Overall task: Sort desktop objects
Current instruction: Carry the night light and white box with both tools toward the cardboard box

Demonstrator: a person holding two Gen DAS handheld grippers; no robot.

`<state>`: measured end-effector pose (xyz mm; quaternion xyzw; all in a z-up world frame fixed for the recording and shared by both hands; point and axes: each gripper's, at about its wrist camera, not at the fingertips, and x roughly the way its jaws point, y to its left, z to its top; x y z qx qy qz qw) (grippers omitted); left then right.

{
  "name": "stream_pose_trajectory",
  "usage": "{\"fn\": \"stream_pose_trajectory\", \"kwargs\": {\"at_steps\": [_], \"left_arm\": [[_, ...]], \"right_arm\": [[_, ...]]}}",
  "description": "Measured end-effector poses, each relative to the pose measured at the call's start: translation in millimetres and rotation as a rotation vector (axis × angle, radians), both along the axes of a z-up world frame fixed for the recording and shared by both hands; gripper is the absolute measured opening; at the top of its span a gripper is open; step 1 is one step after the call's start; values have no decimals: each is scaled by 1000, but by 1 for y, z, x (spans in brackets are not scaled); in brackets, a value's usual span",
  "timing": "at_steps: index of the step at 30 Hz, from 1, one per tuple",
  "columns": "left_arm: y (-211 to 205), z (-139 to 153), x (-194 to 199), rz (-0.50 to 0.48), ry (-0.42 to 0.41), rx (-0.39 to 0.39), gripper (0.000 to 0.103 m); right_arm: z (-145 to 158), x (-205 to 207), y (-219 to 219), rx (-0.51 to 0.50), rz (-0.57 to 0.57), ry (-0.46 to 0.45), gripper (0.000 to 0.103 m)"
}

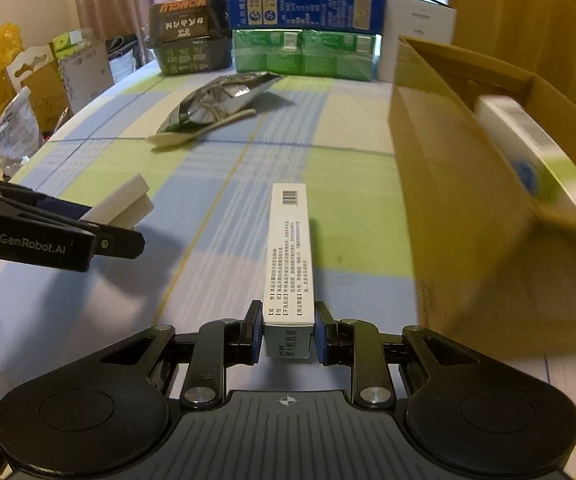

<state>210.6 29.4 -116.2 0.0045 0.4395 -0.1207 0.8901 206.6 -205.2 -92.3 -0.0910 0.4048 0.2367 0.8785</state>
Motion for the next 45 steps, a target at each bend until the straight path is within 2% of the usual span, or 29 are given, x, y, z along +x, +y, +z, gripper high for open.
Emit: {"fn": "stream_pose_trajectory", "kwargs": {"at_steps": [4,7,8,10,12,17,21,27,29,37,38,39,40,45], "left_arm": [[-8,-7,-12,-1,10,17,61],[-9,-9,-14,16,7,-1,61],[-8,-9,-14,27,7,-15,61],[-5,-10,-13,57,11,-53,60],[-2,-11,-12,82,18,-87,61],[4,-12,-8,114,35,-152,68],[10,-16,-6,147,57,-190,69],[13,-17,-5,165,65,-203,67],[12,-17,-5,160,62,-186,62],[2,-14,-9,116,40,-128,61],[1,-14,-10,110,36,-126,61],[0,-14,-11,106,33,-126,61],[-2,-13,-11,102,30,-128,61],[-12,-6,-13,63,6,-120,61]], "right_arm": [[0,-12,-9,10,-13,-11,23],[0,-12,-8,13,-5,-14,24],[1,-11,-7,12,0,-21,26],[2,-9,-5,12,7,-31,38],[1,-7,-3,16,12,-36,43],[-2,1,-1,18,15,-32,45],[-4,6,1,19,19,-23,45],[-6,11,7,16,29,-23,45],[-7,13,9,10,35,-28,45],[-17,22,19,-38,41,-9,44],[-18,22,19,-39,38,-5,43],[-18,23,18,-37,34,2,29],[-18,23,17,-38,22,4,23],[-7,16,10,-24,14,-14,23]]}}
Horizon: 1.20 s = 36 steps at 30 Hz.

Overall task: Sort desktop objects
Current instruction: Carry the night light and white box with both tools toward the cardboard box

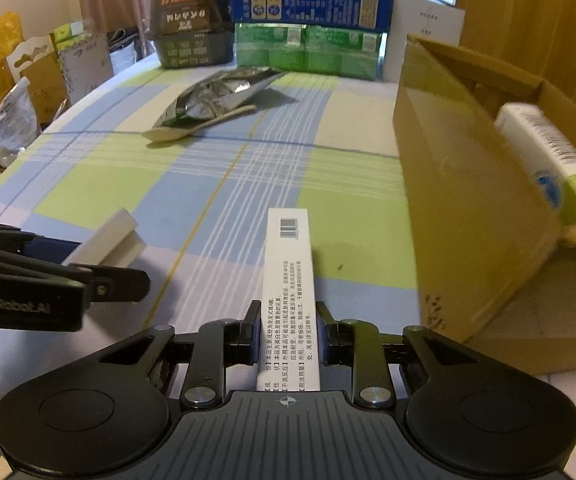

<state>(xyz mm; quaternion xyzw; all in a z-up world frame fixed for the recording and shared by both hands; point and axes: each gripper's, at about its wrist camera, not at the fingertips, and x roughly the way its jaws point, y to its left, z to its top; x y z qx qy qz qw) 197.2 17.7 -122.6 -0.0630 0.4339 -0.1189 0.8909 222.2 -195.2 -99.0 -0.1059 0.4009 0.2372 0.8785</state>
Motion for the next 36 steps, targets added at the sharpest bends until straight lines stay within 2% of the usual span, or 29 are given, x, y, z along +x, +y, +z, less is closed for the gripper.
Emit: {"fn": "stream_pose_trajectory", "kwargs": {"at_steps": [5,23,36], "left_arm": [[-12,10,-2,-34,-26,23,61],[-40,82,-45,-3,-110,38,61],[-75,99,-72,-32,-116,55,61]], "right_arm": [[17,-11,-10,20,-13,-16,23],[84,-56,-48,113,-49,-102,23],[112,-74,-86,164,-95,-136,23]]}}
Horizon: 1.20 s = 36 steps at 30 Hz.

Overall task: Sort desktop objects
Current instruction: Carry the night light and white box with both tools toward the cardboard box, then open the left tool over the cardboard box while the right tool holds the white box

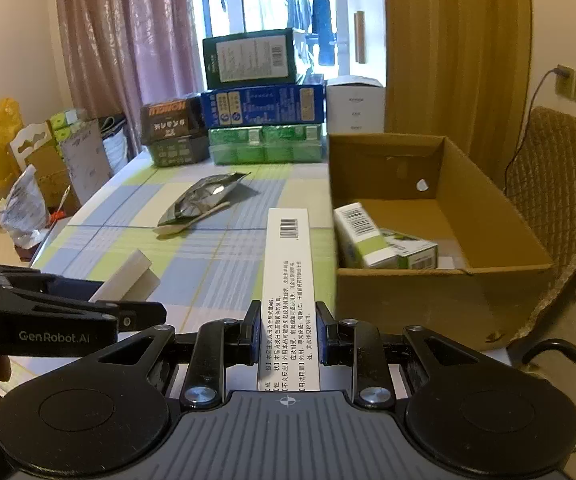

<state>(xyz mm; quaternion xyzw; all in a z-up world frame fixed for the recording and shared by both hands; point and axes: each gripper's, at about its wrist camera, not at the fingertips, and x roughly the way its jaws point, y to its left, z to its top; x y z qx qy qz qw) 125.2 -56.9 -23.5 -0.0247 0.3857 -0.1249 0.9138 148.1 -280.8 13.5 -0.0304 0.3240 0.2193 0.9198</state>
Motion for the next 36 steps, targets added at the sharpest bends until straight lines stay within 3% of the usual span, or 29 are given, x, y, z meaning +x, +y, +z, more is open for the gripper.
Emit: {"fn": "stream_pose_trajectory", "kwargs": {"at_steps": [14,36], "left_arm": [[-32,18,-2,-69,-34,-5,61],[-107,37,57,-205,-72,16,61]], "right_arm": [[23,-4,-40,21,-67,-41,23],[33,44,-101,22,-169,-58,23]]}}
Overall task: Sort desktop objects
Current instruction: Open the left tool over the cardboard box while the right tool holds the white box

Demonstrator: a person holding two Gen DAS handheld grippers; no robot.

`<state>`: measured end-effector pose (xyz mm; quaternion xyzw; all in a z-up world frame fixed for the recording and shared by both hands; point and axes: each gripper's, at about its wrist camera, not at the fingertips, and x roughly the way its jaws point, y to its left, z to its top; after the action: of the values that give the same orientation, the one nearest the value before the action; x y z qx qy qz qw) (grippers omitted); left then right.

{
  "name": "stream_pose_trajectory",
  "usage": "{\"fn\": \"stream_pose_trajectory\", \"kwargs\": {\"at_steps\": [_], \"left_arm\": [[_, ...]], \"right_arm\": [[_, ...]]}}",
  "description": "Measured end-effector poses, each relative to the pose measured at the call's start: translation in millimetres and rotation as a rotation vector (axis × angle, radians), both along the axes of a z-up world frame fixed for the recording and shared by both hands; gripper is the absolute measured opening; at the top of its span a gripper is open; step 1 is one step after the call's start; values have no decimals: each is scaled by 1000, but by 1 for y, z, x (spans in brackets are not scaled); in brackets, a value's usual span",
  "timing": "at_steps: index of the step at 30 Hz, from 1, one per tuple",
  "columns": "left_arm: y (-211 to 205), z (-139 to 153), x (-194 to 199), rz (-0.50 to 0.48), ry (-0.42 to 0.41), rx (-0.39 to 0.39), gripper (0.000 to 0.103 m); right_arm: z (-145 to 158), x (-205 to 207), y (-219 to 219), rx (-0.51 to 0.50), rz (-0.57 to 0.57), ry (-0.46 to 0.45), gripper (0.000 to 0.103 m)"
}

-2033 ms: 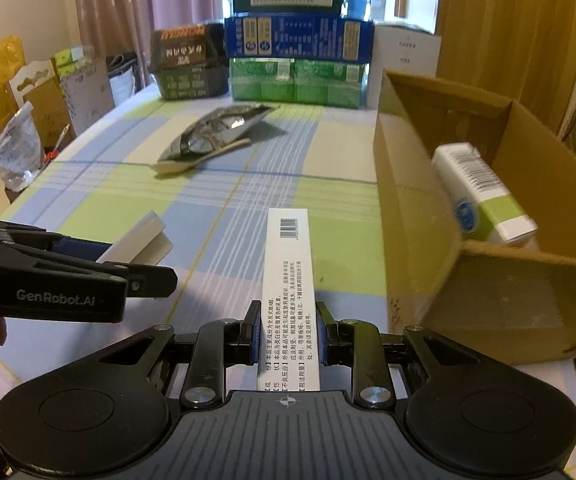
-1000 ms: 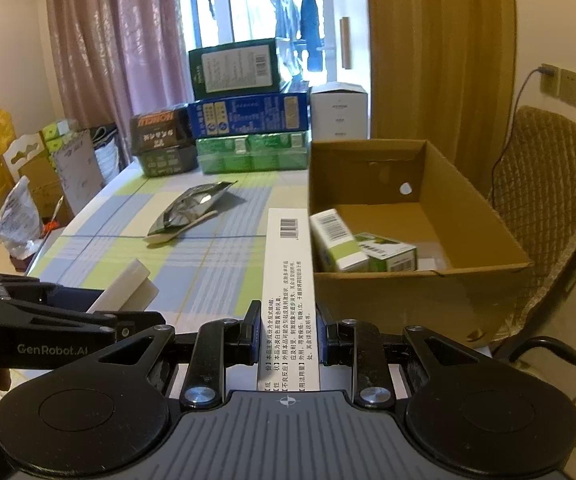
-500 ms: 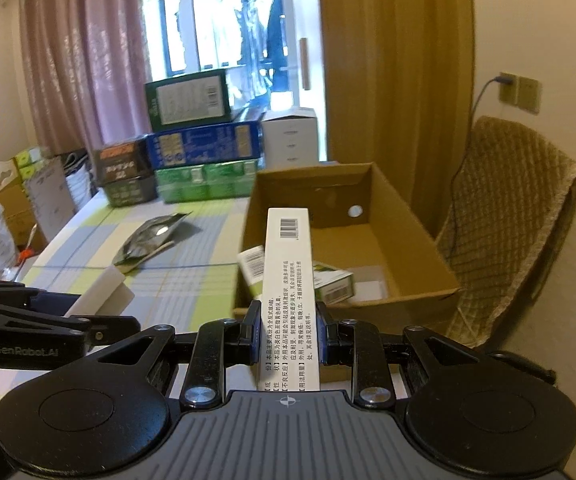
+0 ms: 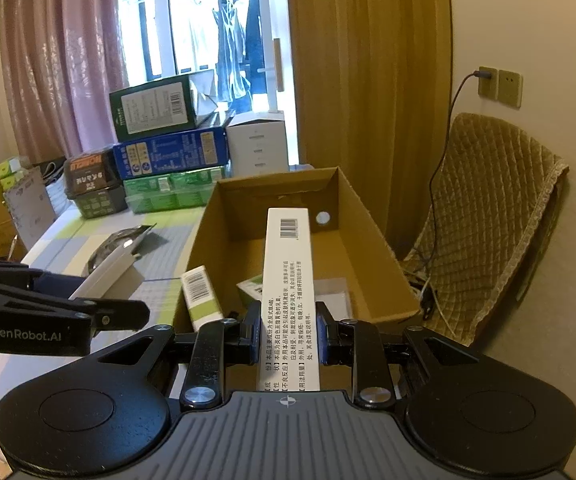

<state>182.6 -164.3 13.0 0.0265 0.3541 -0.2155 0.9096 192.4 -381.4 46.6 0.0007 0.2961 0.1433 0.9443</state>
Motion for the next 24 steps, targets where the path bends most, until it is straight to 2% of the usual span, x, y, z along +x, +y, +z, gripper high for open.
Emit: {"fn": "stream_pose_trajectory", "kwargs": {"at_steps": [13,24], "left_arm": [[-43,10,48,-61,-17,7,61],[-58,6,72,-87,-12,19,61]], "right_arm": [[4,47,-13,-19,-3,-7,23],[1,77,-20,-22,-6,8,23]]}}
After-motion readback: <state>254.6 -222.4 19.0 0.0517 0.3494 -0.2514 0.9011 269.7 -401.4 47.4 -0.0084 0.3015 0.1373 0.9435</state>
